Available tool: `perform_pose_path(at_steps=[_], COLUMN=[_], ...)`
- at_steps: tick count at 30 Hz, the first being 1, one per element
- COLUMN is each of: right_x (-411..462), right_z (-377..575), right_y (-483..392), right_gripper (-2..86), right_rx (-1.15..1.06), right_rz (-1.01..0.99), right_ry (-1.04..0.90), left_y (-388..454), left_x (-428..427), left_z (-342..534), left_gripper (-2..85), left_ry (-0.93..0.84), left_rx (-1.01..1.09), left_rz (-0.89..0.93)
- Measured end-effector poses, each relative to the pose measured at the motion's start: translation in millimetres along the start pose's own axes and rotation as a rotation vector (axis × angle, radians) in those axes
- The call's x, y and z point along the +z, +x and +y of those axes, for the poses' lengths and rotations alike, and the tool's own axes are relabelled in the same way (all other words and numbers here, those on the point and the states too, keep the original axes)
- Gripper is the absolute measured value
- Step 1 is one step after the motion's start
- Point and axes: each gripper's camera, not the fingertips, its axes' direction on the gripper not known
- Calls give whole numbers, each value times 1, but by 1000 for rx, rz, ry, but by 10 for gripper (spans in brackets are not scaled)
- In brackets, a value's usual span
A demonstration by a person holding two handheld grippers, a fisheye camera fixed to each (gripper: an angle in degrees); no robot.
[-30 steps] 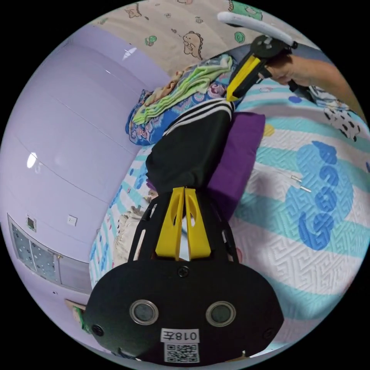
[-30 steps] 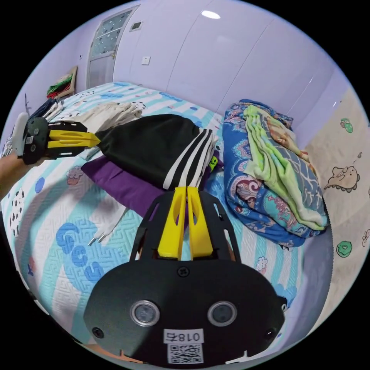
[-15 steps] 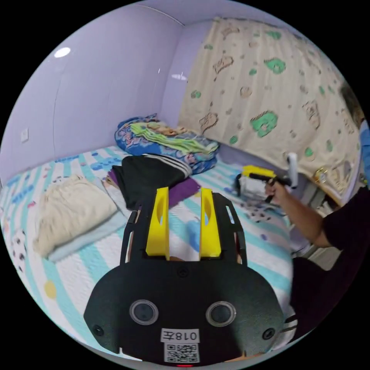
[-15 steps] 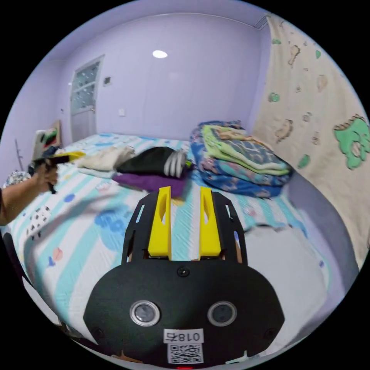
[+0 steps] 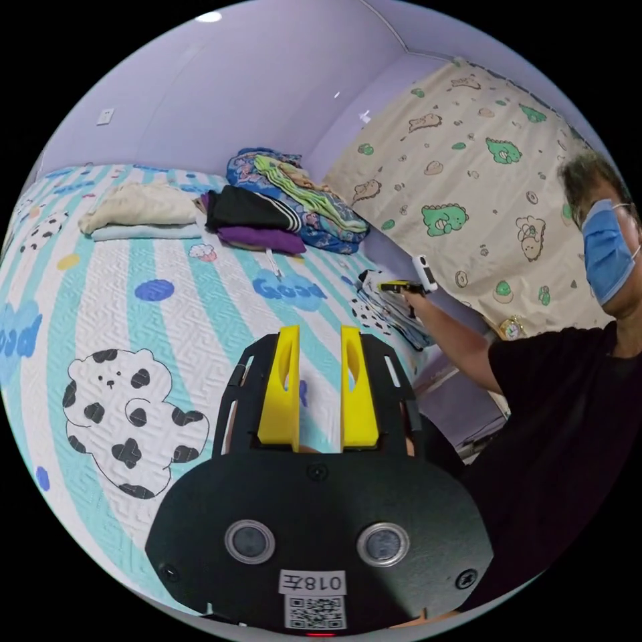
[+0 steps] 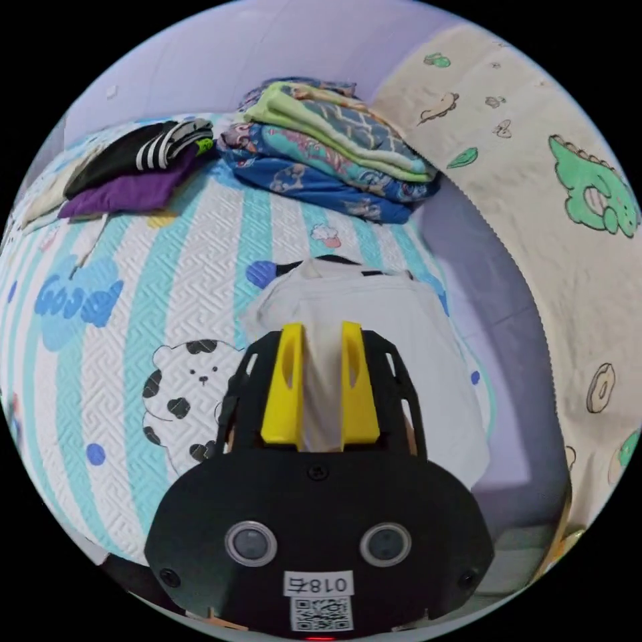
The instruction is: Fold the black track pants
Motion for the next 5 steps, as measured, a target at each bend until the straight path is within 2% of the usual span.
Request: perform_pose_path(at_steps=[2,5], right_x=[-8,-17], right_z=[20,54], right_y=[19,40], right_gripper=[29,15], right_rx=[123,248], right_rz=[-113,-223], right_ry=[47,105], left_y=[9,13], left_x=[-1,4], left_z=[7,26], left_gripper=[90,88], left_ry=[16,21], left_rx=[25,18], left_rz=[3,38])
